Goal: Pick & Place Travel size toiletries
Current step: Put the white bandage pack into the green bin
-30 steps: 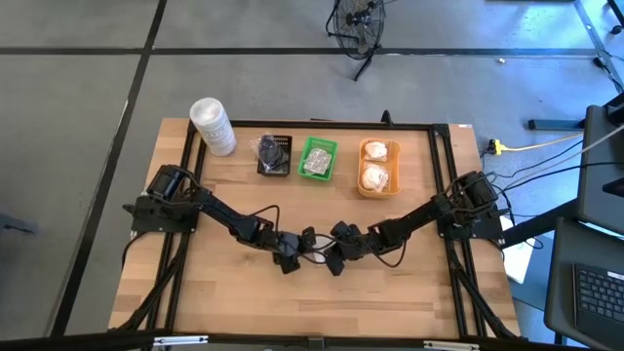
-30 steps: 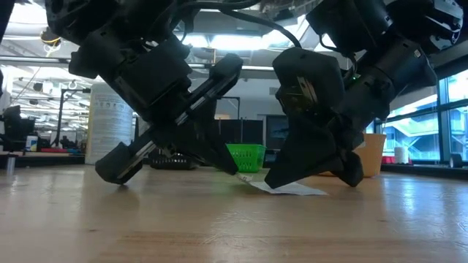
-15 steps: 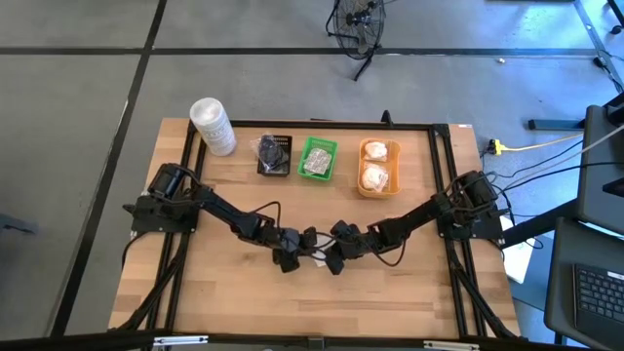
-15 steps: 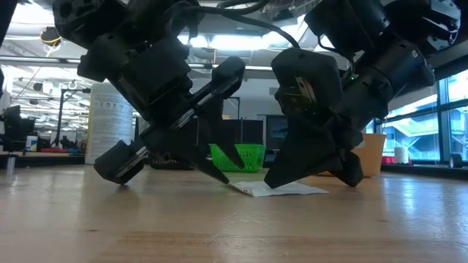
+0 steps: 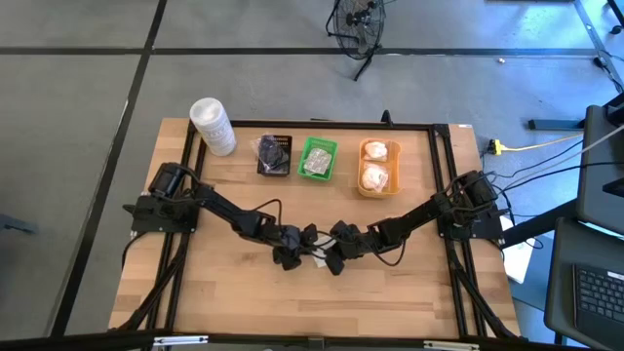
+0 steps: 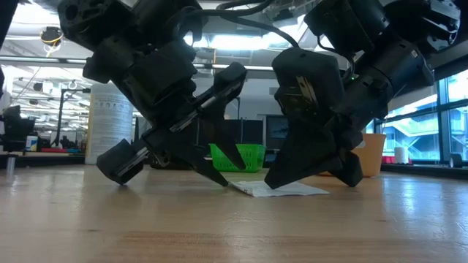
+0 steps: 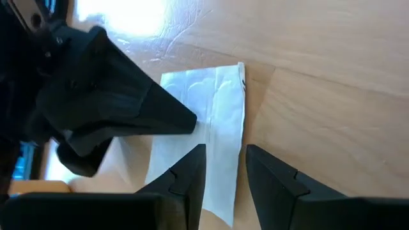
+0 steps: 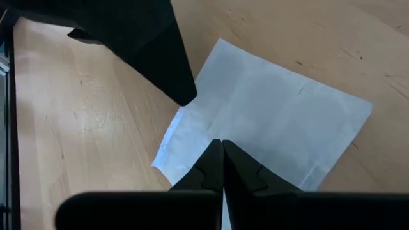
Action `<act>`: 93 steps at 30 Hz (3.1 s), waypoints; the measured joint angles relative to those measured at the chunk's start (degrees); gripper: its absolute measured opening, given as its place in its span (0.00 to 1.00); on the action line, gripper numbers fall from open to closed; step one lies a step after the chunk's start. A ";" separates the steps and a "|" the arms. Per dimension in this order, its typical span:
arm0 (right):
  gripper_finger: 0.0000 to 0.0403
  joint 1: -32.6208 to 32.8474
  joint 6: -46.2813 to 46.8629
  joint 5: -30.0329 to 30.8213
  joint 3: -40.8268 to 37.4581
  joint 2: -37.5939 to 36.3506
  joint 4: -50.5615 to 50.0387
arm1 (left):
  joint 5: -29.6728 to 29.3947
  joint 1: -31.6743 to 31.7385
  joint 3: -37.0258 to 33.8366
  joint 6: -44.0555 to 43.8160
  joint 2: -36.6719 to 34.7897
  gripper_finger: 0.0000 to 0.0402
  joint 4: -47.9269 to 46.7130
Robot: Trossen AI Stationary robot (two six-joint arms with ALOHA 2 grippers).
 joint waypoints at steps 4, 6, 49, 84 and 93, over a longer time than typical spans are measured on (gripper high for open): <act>0.00 -0.02 -0.63 -0.83 0.00 0.00 0.44 | 0.48 1.88 0.04 -3.80 0.00 0.25 -0.92; 0.00 -0.02 -0.63 -0.82 0.00 0.00 0.57 | 2.31 2.93 -0.04 -5.31 0.04 0.24 -1.10; 0.00 -0.11 -0.33 -2.26 -0.03 0.07 3.38 | 2.20 0.98 -0.07 0.63 0.55 0.18 4.85; 0.12 2.14 -0.55 -0.58 0.00 -12.87 -23.04 | 4.47 0.93 -0.17 -13.64 0.41 0.01 12.62; 0.36 0.23 2.54 0.92 0.00 -12.87 -23.20 | 5.06 2.61 0.10 -16.57 5.16 0.02 18.70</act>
